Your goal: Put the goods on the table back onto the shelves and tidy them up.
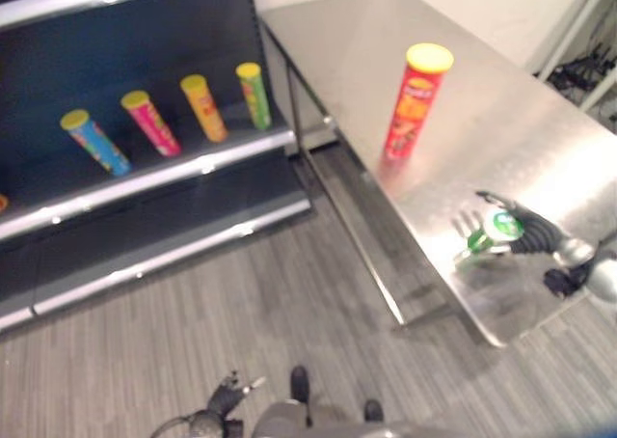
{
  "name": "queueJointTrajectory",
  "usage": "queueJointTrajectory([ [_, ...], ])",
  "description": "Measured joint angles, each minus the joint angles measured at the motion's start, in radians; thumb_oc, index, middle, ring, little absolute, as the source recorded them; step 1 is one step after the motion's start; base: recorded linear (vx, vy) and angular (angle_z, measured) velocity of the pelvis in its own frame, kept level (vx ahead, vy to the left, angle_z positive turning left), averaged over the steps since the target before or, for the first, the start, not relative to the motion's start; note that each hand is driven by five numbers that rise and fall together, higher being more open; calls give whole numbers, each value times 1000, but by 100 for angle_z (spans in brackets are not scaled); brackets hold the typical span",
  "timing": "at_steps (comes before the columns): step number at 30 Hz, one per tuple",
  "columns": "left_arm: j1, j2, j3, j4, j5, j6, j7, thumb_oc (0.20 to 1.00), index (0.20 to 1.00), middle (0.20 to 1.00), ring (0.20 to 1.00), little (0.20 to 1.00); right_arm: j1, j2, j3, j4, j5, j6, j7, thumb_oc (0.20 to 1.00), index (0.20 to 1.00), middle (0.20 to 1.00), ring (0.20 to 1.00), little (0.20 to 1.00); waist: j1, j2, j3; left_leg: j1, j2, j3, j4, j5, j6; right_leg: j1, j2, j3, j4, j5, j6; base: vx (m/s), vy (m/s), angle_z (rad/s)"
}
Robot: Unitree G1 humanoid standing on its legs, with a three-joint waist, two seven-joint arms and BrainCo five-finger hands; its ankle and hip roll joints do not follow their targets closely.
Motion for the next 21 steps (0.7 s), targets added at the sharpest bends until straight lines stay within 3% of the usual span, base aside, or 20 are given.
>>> queueJointTrajectory([
  [10,0,0,0,-1,0,0,0,1000,1000,1000,1000,1000,0,-1,0,2,-50,-1,-19,1000,1000,1000,1000,1000,0,-2,1,1,0,-1,0,0,0,1,0,-1,0,0,0,0,0,0],
  [12,-1,0,0,-1,0,0,0,1000,1000,1000,1000,1000,0,-1,0,2,-60,-1,-22,790,790,790,790,790,0,-2,1,1,0,-1,0,0,0,1,0,-1,0,0,0,0,0,0],
  [13,-1,0,0,-2,0,0,1,1000,1000,1000,1000,1000,0,-1,0,5,-66,-1,-22,545,545,545,545,545,0,-3,1,1,0,-1,0,0,-1,2,0,-2,0,0,0,0,0,0],
  [14,-2,0,0,-2,0,0,1,1000,1000,1000,1000,1000,0,-1,-1,9,-71,-2,-23,357,357,357,357,357,0,-3,2,2,0,-1,0,1,-1,2,0,-2,0,0,0,0,0,0],
  [15,-2,0,0,-2,0,0,1,1000,1000,1000,1000,1000,-1,-1,-1,10,-75,-3,-24,272,272,272,272,272,0,-4,2,2,0,-1,0,1,-1,3,0,-2,0,0,0,0,0,0],
  [16,-2,1,0,-2,0,0,1,1000,1000,1000,1000,1000,-3,-1,-2,11,-76,-6,-31,200,200,200,200,200,0,-5,2,4,0,-1,0,1,-1,4,0,-2,0,0,0,0,0,0],
  [21,-7,2,0,-2,0,0,1,1000,1000,1000,1000,1000,-9,-1,-5,19,-77,-4,-41,200,200,200,200,200,0,-12,6,9,0,-3,0,1,-1,5,0,-4,0,0,0,0,0,0],
])
